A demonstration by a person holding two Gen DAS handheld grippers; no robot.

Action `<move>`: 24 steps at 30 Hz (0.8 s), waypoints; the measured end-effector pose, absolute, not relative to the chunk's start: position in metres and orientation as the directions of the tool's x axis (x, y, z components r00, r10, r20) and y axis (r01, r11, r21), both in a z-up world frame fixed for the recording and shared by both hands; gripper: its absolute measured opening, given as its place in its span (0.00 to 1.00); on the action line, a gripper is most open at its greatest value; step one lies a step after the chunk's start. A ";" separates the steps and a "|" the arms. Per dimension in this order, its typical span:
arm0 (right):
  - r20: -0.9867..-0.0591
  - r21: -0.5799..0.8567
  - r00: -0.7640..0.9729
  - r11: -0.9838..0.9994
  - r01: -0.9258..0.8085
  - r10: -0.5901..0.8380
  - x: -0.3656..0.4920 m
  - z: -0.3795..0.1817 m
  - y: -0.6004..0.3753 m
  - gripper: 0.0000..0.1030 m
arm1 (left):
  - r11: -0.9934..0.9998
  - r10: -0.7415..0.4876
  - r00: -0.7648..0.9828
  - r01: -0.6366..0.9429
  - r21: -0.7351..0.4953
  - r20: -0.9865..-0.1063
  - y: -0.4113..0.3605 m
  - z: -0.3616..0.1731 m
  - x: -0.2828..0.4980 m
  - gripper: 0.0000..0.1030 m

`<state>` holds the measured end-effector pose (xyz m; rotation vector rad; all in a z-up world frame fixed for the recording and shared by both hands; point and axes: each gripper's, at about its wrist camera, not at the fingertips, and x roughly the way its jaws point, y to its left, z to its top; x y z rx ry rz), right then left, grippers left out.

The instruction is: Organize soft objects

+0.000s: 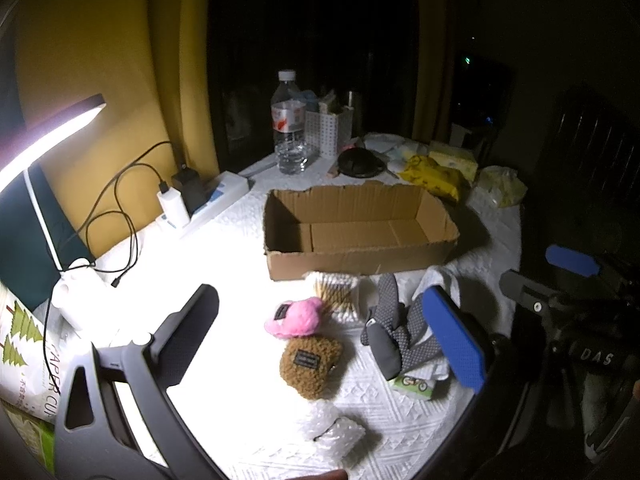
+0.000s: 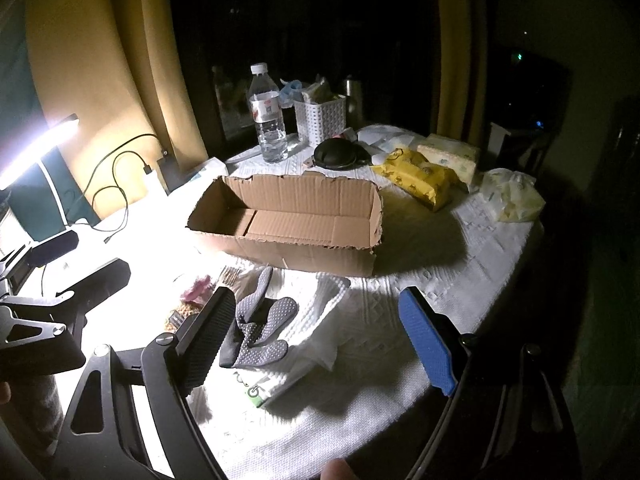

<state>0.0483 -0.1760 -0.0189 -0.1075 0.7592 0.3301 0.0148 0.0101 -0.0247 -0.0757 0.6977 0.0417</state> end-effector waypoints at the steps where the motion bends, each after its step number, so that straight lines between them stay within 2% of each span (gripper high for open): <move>1: -0.692 0.022 0.675 0.943 -0.332 0.254 0.049 -0.019 -0.175 0.84 | 0.996 0.012 0.765 -0.064 -0.056 -0.644 0.011 -0.024 0.015 0.99; 24: -0.700 0.021 0.668 0.943 -0.333 0.252 0.050 -0.019 -0.173 0.84 | 0.996 0.014 0.765 -0.065 -0.057 -0.644 0.011 -0.025 0.016 0.99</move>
